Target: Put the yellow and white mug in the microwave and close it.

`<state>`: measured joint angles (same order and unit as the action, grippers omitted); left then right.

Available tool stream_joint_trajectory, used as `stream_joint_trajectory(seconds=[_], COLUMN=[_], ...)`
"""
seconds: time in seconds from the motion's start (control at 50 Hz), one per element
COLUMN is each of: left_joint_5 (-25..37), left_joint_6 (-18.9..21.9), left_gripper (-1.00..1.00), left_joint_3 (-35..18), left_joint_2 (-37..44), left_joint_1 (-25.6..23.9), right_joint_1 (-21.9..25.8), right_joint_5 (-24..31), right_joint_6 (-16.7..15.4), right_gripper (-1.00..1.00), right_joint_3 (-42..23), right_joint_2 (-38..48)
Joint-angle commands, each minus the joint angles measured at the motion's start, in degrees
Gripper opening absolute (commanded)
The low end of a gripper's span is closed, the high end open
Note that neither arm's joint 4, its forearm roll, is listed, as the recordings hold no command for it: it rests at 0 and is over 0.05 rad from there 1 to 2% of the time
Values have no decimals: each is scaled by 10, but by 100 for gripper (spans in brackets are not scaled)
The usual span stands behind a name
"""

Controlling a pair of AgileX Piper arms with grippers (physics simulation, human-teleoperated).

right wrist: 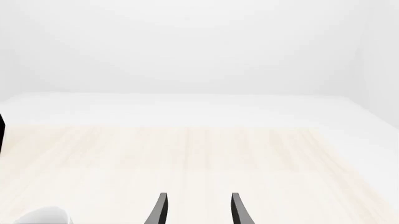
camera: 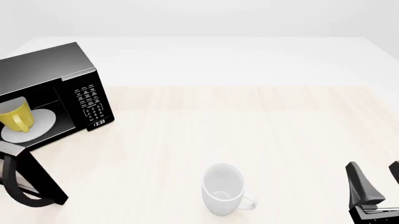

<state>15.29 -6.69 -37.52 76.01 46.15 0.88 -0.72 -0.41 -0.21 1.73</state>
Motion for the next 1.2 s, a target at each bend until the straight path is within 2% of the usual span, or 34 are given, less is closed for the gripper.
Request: stream_joint_trajectory(seconds=[0.02,0.34,0.36,1.2], left_joint_5=[-4,-10,-17,-51], left_joint_6=[-2,-2,13,11], left_gripper=[100,100,100,100], left_joint_3=[3,-3,-1,-25], left_joint_2=[5,-18,-33,2], left_joint_1=[-25,-53,-47,-91], right_joint_1=[0,0,0,1], right_joint_5=[0,0,0,-1], right_joint_6=[0,0,0,0], right_gripper=[100,100,100,100], right_joint_3=[0,0,0,0], right_joint_2=[0,0,0,1])
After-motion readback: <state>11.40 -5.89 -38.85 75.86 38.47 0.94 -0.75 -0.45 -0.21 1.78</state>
